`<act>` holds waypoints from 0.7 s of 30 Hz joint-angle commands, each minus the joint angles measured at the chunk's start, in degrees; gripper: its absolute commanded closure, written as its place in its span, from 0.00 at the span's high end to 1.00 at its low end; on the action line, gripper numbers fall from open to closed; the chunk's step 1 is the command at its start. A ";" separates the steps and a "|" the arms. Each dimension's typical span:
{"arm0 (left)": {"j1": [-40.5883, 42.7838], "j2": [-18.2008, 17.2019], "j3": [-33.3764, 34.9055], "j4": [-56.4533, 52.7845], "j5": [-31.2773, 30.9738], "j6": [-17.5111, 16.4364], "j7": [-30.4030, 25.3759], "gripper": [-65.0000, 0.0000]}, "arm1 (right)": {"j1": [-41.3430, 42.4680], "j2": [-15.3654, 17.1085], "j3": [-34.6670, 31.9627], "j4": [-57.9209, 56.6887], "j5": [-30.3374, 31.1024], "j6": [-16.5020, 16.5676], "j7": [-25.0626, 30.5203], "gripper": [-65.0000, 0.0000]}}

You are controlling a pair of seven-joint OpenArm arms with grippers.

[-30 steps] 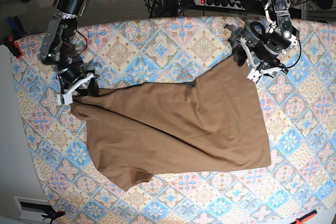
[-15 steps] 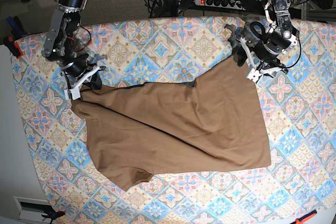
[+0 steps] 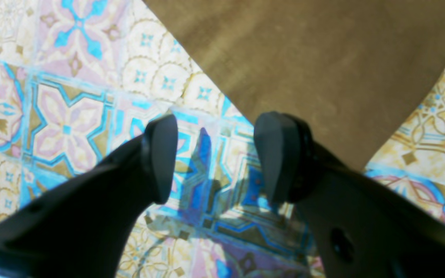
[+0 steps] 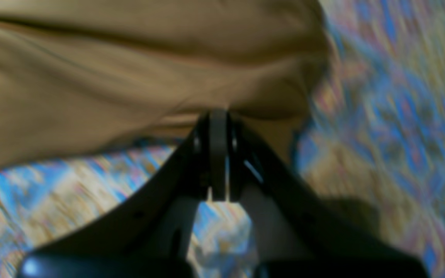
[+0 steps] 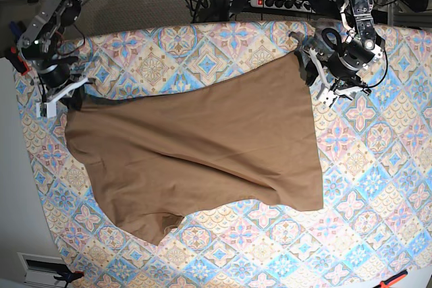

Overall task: Layout the t-shirt on the table in an organized manner, then fold the t-shirt properly
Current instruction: 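Pull the held hem taut between both grippers, stretching the shirt flat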

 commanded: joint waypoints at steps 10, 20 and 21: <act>-0.30 5.19 -3.44 0.82 -0.76 0.29 -0.84 0.51 | -3.18 -0.39 -0.20 1.61 1.02 0.33 1.58 0.00; -0.03 14.51 -7.58 0.91 -0.94 0.29 -0.75 0.52 | -4.58 -0.39 -0.20 1.52 1.02 0.33 1.58 0.00; 0.14 14.86 -7.58 0.82 -0.94 0.29 -0.75 0.52 | -4.58 -0.39 -0.20 1.52 1.02 0.33 1.58 0.00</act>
